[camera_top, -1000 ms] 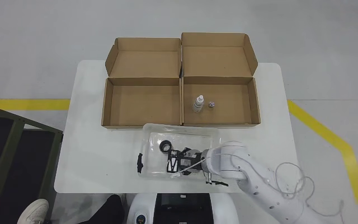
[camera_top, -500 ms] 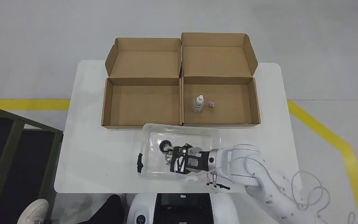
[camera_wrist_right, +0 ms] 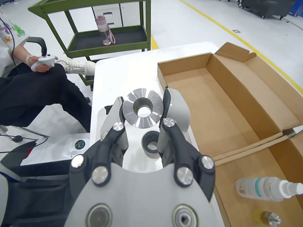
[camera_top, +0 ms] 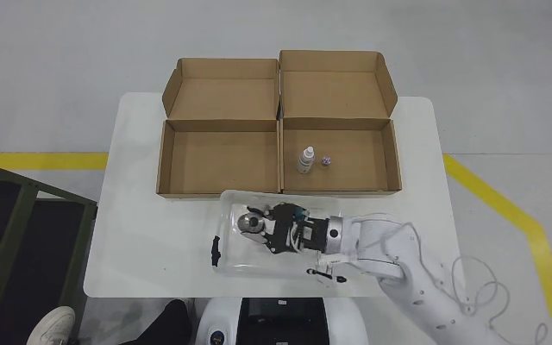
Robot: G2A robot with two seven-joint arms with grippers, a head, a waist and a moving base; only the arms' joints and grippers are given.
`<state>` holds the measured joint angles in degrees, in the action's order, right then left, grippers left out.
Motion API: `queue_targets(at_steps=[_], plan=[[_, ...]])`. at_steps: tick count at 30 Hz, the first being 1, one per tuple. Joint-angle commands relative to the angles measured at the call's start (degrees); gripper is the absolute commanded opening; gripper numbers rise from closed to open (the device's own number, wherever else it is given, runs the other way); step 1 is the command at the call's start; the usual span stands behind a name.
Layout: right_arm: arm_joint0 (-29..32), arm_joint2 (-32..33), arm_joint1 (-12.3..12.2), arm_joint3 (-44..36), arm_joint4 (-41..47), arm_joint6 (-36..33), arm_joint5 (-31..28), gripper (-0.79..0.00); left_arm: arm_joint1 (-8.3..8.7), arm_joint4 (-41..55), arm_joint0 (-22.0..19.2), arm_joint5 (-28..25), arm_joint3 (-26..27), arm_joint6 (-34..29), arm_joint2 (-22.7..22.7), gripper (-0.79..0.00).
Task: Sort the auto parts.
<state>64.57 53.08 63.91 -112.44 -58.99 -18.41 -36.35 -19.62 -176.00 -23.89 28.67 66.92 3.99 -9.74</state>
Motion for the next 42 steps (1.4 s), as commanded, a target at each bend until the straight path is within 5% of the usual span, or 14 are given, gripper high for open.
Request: queue_targets(at_steps=[1,27,42], plan=[[-0.1,0.3,0.1,0.3,0.5,2.8,0.1,-0.785,0.00,0.0,0.0,0.0,0.0,0.0,0.0,0.000],[0.0,7.6,1.1,-0.8,5.9,21.1,1.0,-0.785,0.00,0.0,0.0,0.0,0.0,0.0,0.0,0.000],[1.1,7.7,1.6,-1.6,4.2,20.6,1.6,-0.785,0.00,0.0,0.0,0.0,0.0,0.0,0.0,0.000]])
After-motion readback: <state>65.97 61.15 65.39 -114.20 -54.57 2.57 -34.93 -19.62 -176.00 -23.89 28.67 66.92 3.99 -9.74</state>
